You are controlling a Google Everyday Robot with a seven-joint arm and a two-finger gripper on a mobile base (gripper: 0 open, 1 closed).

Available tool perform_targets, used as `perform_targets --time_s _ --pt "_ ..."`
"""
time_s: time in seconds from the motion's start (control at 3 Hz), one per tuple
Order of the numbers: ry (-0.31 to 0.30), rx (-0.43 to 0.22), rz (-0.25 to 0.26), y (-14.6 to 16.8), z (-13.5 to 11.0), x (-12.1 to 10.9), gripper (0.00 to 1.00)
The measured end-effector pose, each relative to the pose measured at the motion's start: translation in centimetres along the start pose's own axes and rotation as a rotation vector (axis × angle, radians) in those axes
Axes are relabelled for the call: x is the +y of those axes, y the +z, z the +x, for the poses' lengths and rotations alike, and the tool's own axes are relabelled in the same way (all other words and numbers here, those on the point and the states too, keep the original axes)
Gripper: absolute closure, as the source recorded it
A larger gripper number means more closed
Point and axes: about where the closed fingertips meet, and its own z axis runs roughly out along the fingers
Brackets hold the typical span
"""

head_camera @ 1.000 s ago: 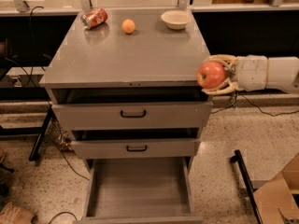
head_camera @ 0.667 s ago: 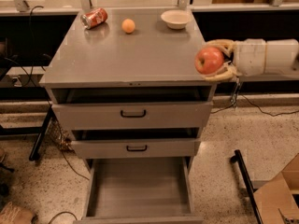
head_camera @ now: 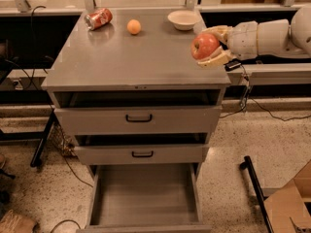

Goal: Pick apple from bottom drawer and place on counter

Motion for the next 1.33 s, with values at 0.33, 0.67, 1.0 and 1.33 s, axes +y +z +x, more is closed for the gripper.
perform_targets --time_s 0.33,0.67,1.0,1.33 --pt "0.118 -0.025 0.018 2.4 0.9 -1.1 1.0" --pt "0.222 -0.064 0.062 4.7 1.8 -2.3 1.0" --pt "0.309 -0.09 0.105 6.7 3.3 -3.2 1.0" --pt "0.371 -0.092 0.114 8.3 4.9 -3.7 1.0"
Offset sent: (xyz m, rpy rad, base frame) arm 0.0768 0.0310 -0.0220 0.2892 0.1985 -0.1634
